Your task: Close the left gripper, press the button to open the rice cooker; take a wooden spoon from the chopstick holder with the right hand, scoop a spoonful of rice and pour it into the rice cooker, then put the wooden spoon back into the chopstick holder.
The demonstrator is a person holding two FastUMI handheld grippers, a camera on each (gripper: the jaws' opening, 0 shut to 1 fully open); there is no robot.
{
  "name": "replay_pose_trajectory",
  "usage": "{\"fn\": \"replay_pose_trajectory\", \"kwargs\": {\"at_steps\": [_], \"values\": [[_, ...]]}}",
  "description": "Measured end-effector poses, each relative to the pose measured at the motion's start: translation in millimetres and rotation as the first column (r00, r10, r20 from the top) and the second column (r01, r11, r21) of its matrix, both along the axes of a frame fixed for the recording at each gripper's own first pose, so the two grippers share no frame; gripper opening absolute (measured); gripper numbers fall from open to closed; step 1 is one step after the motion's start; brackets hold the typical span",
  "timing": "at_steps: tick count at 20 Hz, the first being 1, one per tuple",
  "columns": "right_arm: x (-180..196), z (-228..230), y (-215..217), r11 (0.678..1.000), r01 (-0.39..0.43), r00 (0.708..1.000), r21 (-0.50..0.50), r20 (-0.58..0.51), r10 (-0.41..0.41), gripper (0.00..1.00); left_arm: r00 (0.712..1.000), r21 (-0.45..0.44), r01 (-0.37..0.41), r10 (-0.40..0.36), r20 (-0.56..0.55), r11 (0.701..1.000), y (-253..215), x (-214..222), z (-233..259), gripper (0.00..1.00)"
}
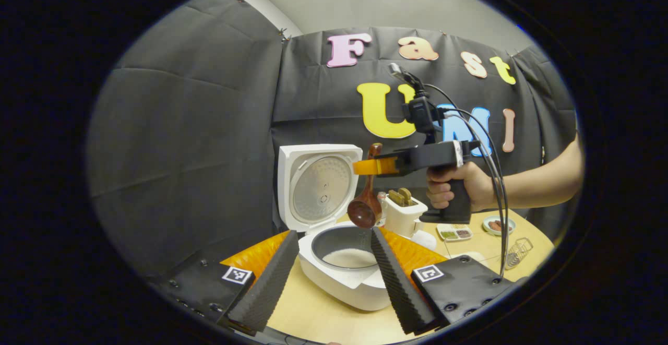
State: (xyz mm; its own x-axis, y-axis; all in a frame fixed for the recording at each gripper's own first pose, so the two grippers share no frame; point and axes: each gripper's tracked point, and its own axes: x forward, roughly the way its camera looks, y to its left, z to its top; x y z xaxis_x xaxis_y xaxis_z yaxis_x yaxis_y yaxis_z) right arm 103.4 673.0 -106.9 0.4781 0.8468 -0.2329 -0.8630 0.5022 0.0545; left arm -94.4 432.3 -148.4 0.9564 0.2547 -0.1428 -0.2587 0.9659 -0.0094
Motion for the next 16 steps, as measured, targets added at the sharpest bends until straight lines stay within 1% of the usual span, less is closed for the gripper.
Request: {"fn": "replay_pose_trajectory", "kwargs": {"at_steps": [1, 2, 3, 5, 6, 7, 8, 9, 11, 13, 14, 15, 16], "values": [[8.0, 0.4, -8.7, 0.998, 0.041, 0.996, 0.048, -0.08, -0.037, 0.11, 1.0, -0.003, 0.004, -0.004, 0.004, 1.0, -0.6, -0.5, 2.2, 0.96], [15.7, 1.6, -19.6, 0.992, 0.084, 0.984, 0.099, -0.168, -0.067, 0.11, 1.0, -0.005, 0.009, -0.009, 0.008, 1.0, -2.1, -1.6, 4.1, 0.96], [20.8, 1.9, -35.3, 0.981, 0.128, 0.964, 0.146, -0.252, -0.088, 0.11, 1.0, -0.005, 0.014, -0.014, 0.01, 1.0, -3.3, -1.3, 4.7, 0.99], [28.8, 2.7, -64.4, 0.954, 0.209, 0.916, 0.214, -0.384, -0.115, 0.11, 1.0, -0.007, 0.021, -0.021, 0.016, 1.0, -5.9, 1.2, 7.8, 0.99], [26.1, 1.3, -84.9, 0.943, 0.242, 0.9, 0.229, -0.416, -0.13, 0.11, 0.999, -0.013, 0.026, -0.026, 0.022, 1.0, -8.7, 2.4, 9.5, 0.99], [29.2, -2.3, -100.8, 0.931, 0.277, 0.882, 0.237, -0.447, -0.148, 0.11, 0.999, -0.021, 0.035, -0.035, 0.025, 0.999, -12.6, 3.9, 9.1, 0.96], [31.2, -8.0, -118.8, 0.918, 0.309, 0.861, 0.247, -0.483, -0.16, 0.11, 0.999, -0.027, 0.043, -0.042, 0.024, 0.999, -16.0, 6.5, 9.0, 0.99], [31.9, -8.3, -137.8, 0.9, 0.346, 0.835, 0.266, -0.524, -0.166, 0.11, 0.998, -0.031, 0.052, -0.051, 0.022, 0.998, -20.7, 8.6, 7.1, 0.99], [28.3, -10.5, -174.9, 0.862, 0.414, 0.796, 0.294, -0.577, -0.186, 0.11, 0.997, -0.039, 0.076, -0.075, 0.019, 0.996, -33.2, 16.5, 3.8, 0.99], [28.0, -7.8, -212.9, 0.827, 0.464, 0.769, 0.318, -0.608, -0.197, 0.11, 0.996, -0.052, 0.093, -0.092, 0.016, 0.994, -45.6, 23.9, 3.1, 0.99], [27.9, -6.7, -233.7, 0.809, 0.49, 0.753, 0.325, -0.625, -0.205, 0.11, 0.995, -0.055, 0.102, -0.101, 0.021, 0.993, -53.6, 26.1, 5.2, 0.96], [27.8, -7.0, -254.9, 0.794, 0.513, 0.74, 0.327, -0.637, -0.215, 0.11, 0.994, -0.054, 0.106, -0.105, 0.022, 0.993, -60.6, 28.4, 5.9, 0.96], [27.6, -5.6, -278.1, 0.777, 0.537, 0.73, 0.33, -0.643, -0.232, 0.11, 0.993, -0.054, 0.114, -0.112, 0.022, 0.992, -68.0, 30.6, 7.4, 0.96]]}}
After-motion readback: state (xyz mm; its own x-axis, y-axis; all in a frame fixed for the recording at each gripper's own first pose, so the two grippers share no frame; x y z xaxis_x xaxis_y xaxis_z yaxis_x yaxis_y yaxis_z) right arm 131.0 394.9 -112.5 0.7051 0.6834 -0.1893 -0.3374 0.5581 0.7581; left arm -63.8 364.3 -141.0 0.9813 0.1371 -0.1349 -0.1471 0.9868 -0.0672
